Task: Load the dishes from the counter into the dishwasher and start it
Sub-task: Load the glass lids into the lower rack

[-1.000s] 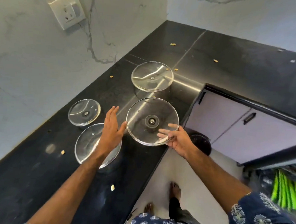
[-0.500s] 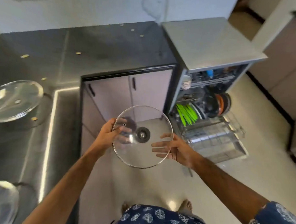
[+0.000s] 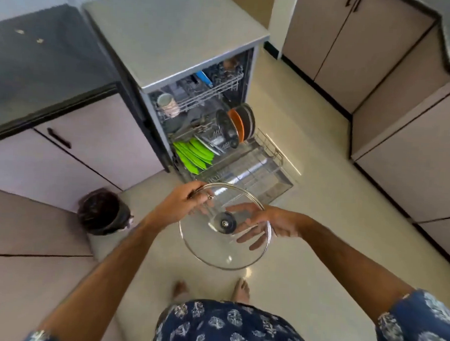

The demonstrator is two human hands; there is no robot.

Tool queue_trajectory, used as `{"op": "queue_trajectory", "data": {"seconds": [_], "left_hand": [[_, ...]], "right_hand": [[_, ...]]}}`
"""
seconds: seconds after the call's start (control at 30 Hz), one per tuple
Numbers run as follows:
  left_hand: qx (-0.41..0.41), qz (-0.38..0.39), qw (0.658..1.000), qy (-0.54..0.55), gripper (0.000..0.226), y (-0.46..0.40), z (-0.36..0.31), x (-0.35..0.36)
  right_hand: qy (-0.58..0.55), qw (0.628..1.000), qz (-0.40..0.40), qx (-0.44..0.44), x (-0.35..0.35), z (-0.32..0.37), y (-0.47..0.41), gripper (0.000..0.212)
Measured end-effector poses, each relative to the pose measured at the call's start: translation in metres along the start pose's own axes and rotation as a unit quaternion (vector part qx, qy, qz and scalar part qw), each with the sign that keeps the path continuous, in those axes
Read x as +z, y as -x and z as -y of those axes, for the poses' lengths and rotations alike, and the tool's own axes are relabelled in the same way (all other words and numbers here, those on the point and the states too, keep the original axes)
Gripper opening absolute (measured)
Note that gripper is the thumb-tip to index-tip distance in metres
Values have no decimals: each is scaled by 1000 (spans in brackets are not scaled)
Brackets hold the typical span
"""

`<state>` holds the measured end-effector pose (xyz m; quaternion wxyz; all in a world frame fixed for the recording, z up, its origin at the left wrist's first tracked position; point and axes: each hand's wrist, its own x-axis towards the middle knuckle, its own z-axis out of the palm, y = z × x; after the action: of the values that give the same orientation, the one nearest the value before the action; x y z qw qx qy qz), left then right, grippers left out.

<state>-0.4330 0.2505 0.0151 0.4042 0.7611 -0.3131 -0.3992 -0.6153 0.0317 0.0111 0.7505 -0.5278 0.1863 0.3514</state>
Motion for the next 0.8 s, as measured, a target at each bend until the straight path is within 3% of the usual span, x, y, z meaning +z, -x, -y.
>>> {"op": "queue_trajectory", "data": {"seconds": [0.27, 0.37, 0.53, 0.7, 0.8], "left_hand": [[20, 40, 999, -22, 19, -123, -22, 48], [44, 19, 998, -29, 14, -174, -23, 57], [42, -50, 998, 5, 34, -250, -11, 69], [-57, -77, 995, 38, 56, -304, 16, 80], [-104, -67, 992, 16, 53, -338, 46, 96]], "right_hand": [[111, 991, -47, 64, -96, 32, -12, 52], [130, 984, -105, 59, -134, 42, -23, 52], [161, 965, -201, 55, -198, 56, -52, 48], [186, 943, -268, 62, -262, 59, -85, 44], [220, 925, -305, 64, -308, 56, -105, 34]]}}
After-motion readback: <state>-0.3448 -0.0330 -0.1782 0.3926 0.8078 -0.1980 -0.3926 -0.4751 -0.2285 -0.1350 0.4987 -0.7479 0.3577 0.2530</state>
